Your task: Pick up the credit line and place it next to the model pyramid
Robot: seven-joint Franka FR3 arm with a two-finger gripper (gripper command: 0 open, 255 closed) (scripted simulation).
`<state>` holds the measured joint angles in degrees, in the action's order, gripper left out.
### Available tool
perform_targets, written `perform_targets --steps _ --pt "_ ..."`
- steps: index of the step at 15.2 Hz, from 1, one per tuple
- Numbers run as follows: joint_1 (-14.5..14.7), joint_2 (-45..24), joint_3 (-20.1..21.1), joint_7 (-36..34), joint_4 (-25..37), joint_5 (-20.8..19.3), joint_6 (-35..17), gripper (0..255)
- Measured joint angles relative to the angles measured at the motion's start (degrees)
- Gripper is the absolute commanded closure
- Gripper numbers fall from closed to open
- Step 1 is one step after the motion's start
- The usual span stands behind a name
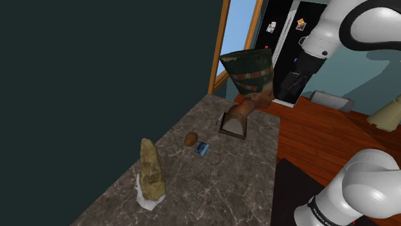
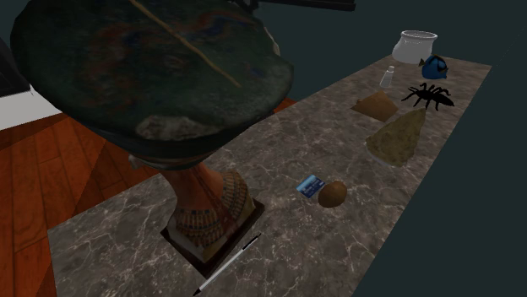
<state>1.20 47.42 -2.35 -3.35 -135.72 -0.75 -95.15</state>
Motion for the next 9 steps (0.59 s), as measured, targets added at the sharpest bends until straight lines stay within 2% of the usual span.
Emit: perform_targets --steps 3,9 --pt "-0.2 -2.04 0.87 -2.44 -0.07 1.21 -0.9 0" --pt "-0.98 -12.96 4.04 -13.22 0.04 6.65 -6.28 0"
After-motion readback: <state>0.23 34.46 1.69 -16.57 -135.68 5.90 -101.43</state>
